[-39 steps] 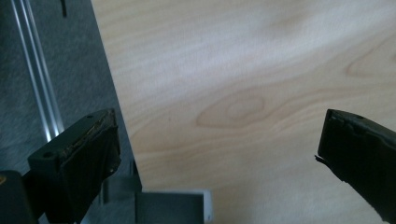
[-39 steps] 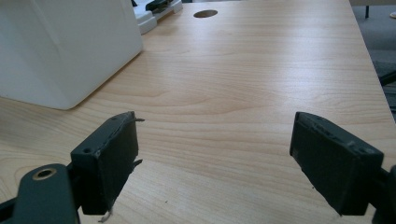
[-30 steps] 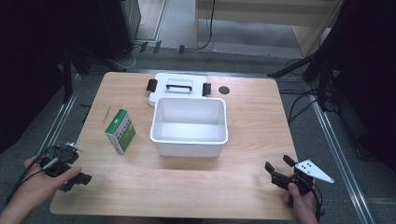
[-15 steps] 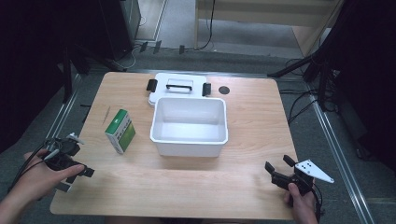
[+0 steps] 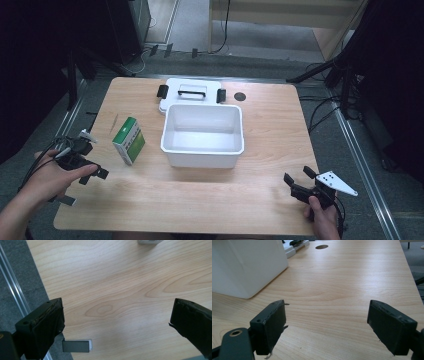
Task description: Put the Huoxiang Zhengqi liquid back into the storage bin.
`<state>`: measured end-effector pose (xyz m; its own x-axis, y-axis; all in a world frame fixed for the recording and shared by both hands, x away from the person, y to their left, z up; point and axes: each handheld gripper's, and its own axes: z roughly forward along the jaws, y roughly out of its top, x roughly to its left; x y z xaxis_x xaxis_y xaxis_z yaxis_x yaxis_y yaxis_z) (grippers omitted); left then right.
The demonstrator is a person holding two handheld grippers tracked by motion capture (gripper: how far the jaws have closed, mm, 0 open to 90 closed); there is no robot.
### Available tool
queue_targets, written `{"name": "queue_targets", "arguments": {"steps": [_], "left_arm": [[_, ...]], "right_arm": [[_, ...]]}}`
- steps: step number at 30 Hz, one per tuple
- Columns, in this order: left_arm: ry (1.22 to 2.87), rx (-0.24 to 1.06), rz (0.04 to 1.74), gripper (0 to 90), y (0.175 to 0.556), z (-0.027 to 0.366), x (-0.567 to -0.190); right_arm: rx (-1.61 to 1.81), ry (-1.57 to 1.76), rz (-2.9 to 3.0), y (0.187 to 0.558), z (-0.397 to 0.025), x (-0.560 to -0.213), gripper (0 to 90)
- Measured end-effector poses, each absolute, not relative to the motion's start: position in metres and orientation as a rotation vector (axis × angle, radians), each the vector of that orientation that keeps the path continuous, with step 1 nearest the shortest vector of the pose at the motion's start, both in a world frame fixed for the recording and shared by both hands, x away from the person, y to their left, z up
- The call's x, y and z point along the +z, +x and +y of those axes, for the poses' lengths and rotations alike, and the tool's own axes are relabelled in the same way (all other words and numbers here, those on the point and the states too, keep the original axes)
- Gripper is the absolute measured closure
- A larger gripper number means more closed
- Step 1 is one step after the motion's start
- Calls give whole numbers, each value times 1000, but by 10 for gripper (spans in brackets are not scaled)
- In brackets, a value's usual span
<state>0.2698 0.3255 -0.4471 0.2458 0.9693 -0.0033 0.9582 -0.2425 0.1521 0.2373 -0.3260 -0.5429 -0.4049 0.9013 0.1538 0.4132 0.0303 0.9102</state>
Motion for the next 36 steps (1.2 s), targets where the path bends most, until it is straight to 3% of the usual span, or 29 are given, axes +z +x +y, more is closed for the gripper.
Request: {"name": "queue_targets", "arguments": {"steps": [20, 28, 30, 36], "left_arm": [[2391, 32, 1855, 1, 301, 300, -426], [2403, 53, 1850, 5, 310, 291, -422], [2413, 64, 1860, 75, 313, 286, -422], [2409, 75, 1857, 75, 322, 282, -416]], "right_arm": [[1368, 1331, 1839, 237, -327, -543, 155], [1369, 1334, 1838, 237, -327, -543, 155], [1369, 1334, 1838, 237, -327, -543, 155], [1371, 1335, 1837, 238, -327, -543, 155]]}}
